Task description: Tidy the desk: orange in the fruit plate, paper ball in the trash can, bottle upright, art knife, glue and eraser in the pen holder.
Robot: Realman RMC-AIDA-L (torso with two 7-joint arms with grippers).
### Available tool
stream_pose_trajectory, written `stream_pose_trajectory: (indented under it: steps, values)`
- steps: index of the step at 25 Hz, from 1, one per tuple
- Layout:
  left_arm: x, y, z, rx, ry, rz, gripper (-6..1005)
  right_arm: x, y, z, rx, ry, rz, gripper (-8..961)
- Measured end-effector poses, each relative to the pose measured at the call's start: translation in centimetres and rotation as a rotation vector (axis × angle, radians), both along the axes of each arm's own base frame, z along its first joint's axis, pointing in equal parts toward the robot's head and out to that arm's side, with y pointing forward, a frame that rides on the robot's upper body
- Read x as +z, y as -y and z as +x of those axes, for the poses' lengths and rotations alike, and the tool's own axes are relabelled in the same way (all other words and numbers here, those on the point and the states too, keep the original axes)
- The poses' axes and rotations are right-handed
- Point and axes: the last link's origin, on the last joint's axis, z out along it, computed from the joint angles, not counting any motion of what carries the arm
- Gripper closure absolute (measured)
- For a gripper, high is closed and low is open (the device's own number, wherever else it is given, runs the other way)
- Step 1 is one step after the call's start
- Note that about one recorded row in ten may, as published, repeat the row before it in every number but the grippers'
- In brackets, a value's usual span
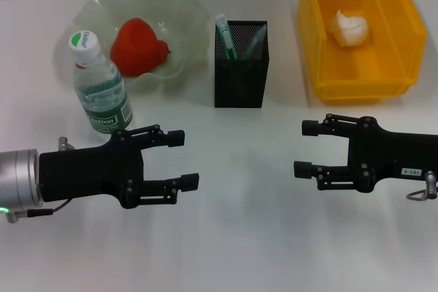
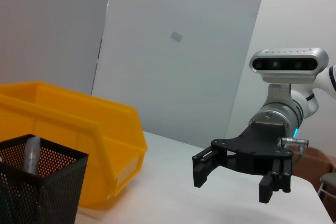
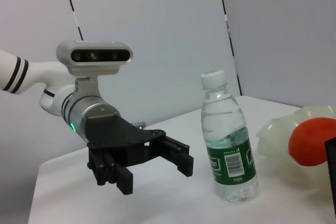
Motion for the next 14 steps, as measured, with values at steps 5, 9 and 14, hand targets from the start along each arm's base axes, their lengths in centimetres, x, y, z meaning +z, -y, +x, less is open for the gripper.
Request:
stream_pose_trajectory:
  steps: [5,9,14]
  values:
    - [0.01,-0.11,-0.03,-0.002,-0.005,0.008,181,0.01,-0.1,-0.04,-0.003,0.0,0.0,145]
    - [-0.06,-0.23,0.08,-0.005,-0.006,0.009,181,-0.05,-0.16,0.03,-0.005,0.007,0.003,145]
    - [-0.1,-0.21,0.1,-0.005,-0.004,0.008,181,-0.06,-0.12,0.07,-0.004,0.007,0.004,144]
